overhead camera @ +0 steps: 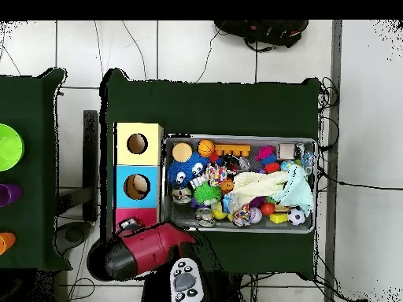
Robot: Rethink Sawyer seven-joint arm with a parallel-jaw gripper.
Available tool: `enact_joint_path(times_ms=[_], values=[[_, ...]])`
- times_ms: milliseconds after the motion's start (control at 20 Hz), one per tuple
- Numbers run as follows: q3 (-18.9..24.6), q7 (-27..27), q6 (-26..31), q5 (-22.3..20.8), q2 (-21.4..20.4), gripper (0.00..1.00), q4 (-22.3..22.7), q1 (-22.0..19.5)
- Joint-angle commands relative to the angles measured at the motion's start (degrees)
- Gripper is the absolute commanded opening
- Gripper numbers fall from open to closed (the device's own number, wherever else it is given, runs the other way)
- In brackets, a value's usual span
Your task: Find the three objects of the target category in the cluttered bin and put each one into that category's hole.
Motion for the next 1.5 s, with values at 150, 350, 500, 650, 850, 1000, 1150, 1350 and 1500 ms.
enact_joint_path(times_ms=[150,350,500,650,850,1000,1150,1350,1500], values=[[0.68,-0.78,1.89,1.52,3.5,1.0,-4.79,-0.27],[1.13,-1.08,1.35,1.31,3.42,1.0,-4.31,-0.67],[1.12,-1.11,1.16,1.27,3.51,1.0,-4.33,-0.7],[1.18,-0.96,0.85,1.28,3.56,1.0,-4.21,-0.6],[1.55,-0.76,0.53,1.63,3.66,1.0,-3.87,-0.89],[2.11,-0.89,0.77,1.93,3.16,1.0,-3.5,-1.23],[4.75,-2.5,4.58,3.62,0.1,1.0,-1.59,-3.35],[8.66,-5.73,10.5,5.62,-5.36,1.0,1.57,-6.57],[14.23,-8.8,14.32,8.58,-9.35,1.0,4.85,-11.91]])
